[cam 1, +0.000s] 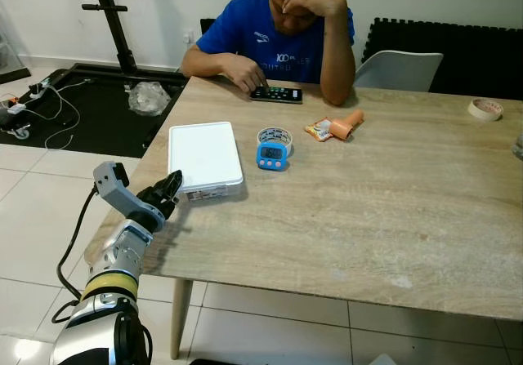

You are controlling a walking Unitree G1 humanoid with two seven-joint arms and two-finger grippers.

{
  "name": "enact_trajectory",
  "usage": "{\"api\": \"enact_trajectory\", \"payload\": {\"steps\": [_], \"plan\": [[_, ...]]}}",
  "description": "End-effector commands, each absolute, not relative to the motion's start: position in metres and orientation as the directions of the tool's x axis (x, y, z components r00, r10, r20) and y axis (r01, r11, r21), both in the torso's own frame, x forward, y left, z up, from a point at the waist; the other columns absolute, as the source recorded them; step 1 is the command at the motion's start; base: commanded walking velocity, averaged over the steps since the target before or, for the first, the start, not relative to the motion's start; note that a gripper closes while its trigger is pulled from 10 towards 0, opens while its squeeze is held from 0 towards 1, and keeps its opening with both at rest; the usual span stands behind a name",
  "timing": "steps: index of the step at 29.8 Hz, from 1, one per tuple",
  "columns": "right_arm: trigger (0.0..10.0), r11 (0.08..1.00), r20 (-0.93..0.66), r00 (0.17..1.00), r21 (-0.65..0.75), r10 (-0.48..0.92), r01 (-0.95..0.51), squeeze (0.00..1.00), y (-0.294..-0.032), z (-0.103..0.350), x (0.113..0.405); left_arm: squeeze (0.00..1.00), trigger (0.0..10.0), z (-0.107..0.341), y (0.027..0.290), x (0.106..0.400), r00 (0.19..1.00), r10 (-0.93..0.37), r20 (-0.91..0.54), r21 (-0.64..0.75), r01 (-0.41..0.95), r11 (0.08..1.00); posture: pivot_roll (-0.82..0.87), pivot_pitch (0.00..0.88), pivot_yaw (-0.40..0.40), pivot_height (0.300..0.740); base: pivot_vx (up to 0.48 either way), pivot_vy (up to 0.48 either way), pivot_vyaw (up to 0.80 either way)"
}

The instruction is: Restocking fridge

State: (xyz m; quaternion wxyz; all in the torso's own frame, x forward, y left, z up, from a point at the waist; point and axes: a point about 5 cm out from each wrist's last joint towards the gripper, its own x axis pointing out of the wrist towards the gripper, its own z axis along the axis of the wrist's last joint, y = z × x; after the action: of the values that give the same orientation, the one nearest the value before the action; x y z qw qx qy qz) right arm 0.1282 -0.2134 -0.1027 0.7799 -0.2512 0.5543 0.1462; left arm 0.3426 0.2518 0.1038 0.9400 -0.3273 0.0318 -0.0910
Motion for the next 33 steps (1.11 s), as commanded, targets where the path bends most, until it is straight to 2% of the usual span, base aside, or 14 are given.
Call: {"api": "enact_trajectory", "payload": {"steps": [1, 14, 19, 21, 23, 25, 26, 27, 30, 33], "plan": [[10.0, 0.831, -0.943, 0.33, -0.222, -0.048, -0.51, 0.0, -0.214, -0.103, 0.126, 0.0, 0.0, 0.089, 0.244, 0.338, 0.976, -0.207, -0.064, -0.645, 0.118, 0.755, 0.03, 0.066, -0.027, 0.74, 0.0, 0.0, 0.0], [10.0, 0.829, -0.94, 0.337, -0.225, -0.047, -0.512, 0.0, -0.215, -0.102, 0.13, 0.0, 0.0, 0.087, 0.242, 0.337, 0.973, -0.222, -0.065, -0.657, 0.125, 0.743, 0.04, 0.06, -0.028, 0.74, 0.0, 0.0, 0.0], [10.0, 0.831, -0.937, 0.346, -0.231, -0.05, -0.505, 0.0, -0.215, -0.101, 0.132, 0.0, 0.0, 0.1, 0.237, 0.34, 0.965, -0.258, 0.054, -0.709, 0.219, 0.67, 0.04, 0.056, -0.028, 0.74, 0.0, 0.0, 0.0], [10.0, 0.857, -0.932, 0.361, -0.213, -0.035, -0.469, 0.0, -0.212, -0.101, 0.133, 0.0, 0.0, 0.119, 0.231, 0.34, 0.923, -0.317, 0.217, -0.737, 0.368, 0.567, 0.04, 0.056, -0.028, 0.74, 0.0, 0.0, 0.0], [10.0, 0.857, -0.932, 0.361, -0.213, -0.035, -0.469, 0.0, -0.212, -0.101, 0.133, 0.0, 0.0, 0.119, 0.231, 0.34, 0.923, -0.317, 0.217, -0.737, 0.368, 0.567, 0.04, 0.056, -0.028, 0.74, 0.0, 0.0, 0.0], [10.0, 0.881, -0.929, 0.371, -0.182, -0.007, -0.437, 0.0, -0.208, -0.102, 0.132, 0.0, 4.6, 0.138, 0.221, 0.331, 0.83, -0.411, 0.377, -0.698, 0.546, 0.464, 0.03, 0.056, -0.028, 0.74, 0.0, 0.0, 0.0], [10.0, 0.881, -0.929, 0.371, -0.182, -0.007, -0.437, 0.0, -0.208, -0.102, 0.132, 0.0, 4.6, 0.138, 0.221, 0.331, 0.83, -0.411, 0.377, -0.698, 0.546, 0.464, 0.03, 0.056, -0.028, 0.74, 0.0, 0.0, 0.0], [10.0, 0.885, -0.928, 0.373, -0.178, -0.006, -0.429, 0.0, -0.209, -0.102, 0.132, 0.0, 10.0, 0.15, 0.213, 0.321, 0.748, -0.475, 0.464, -0.644, 0.653, 0.399, 0.03, 0.058, -0.028, 0.74, 0.0, 0.0, 0.0], [10.0, 0.885, -0.928, 0.373, -0.186, -0.015, -0.426, 0.0, -0.214, -0.101, 0.131, 0.0, 10.0, 0.156, 0.209, 0.314, 0.705, -0.499, 0.505, -0.607, 0.701, 0.376, 0.02, 0.061, -0.029, 0.74, 0.0, 0.0, 0.0], [10.0, 0.885, -0.927, 0.375, -0.188, -0.017, -0.426, 0.0, -0.216, -0.1, 0.132, 0.0, 10.0, 0.159, 0.209, 0.313, 0.699, -0.495, 0.516, -0.601, 0.707, 0.372, 0.03, 0.062, -0.032, 0.74, 0.0, 0.0, 0.0]]}}
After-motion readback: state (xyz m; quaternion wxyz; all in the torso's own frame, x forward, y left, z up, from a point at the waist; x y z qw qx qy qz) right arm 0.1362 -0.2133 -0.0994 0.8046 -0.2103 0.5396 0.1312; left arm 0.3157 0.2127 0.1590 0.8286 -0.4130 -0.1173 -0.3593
